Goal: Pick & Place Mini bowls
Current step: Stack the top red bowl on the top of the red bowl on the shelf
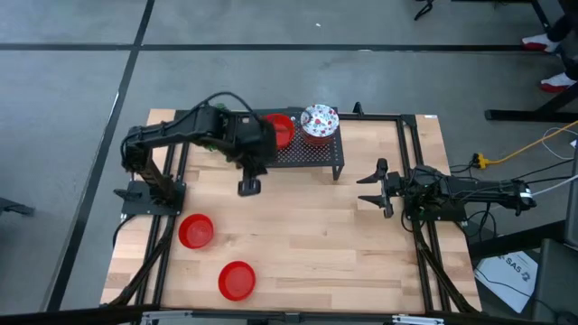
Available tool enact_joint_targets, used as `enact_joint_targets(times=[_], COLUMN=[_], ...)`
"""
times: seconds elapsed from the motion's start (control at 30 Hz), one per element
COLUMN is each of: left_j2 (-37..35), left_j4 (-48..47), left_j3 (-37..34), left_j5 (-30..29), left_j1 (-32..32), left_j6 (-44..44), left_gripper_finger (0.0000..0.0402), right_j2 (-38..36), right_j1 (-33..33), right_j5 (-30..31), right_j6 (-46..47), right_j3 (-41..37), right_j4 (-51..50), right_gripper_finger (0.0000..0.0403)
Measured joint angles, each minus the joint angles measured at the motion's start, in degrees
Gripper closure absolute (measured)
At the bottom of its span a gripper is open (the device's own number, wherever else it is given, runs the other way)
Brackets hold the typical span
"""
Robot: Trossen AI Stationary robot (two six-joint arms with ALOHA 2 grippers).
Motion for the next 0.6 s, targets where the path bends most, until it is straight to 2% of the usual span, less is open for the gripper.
enact_joint_targets(times=[0.27,0.47,0.6], left_j2=[0.0,0.0,0.0], left_j4=[-0.6,-4.4,-5.0], left_j3=[0.0,0.0,0.0], left_j5=[0.1,0.0,0.0], left_j1=[-5.5,-10.0,-13.6], left_j6=[-5.7,-10.5,-12.1], left_gripper_finger=[0.0399,0.0399,0.0400], right_j2=[0.0,0.0,0.0], right_j1=[0.0,0.0,0.0], right_j5=[0.0,3.3,3.4], right_j6=[0.0,0.0,0.0], right_j3=[0.0,0.0,0.0], right_j4=[0.0,-0.7,-0.7], right_gripper_finger=[0.0166,0.0166,0.0166])
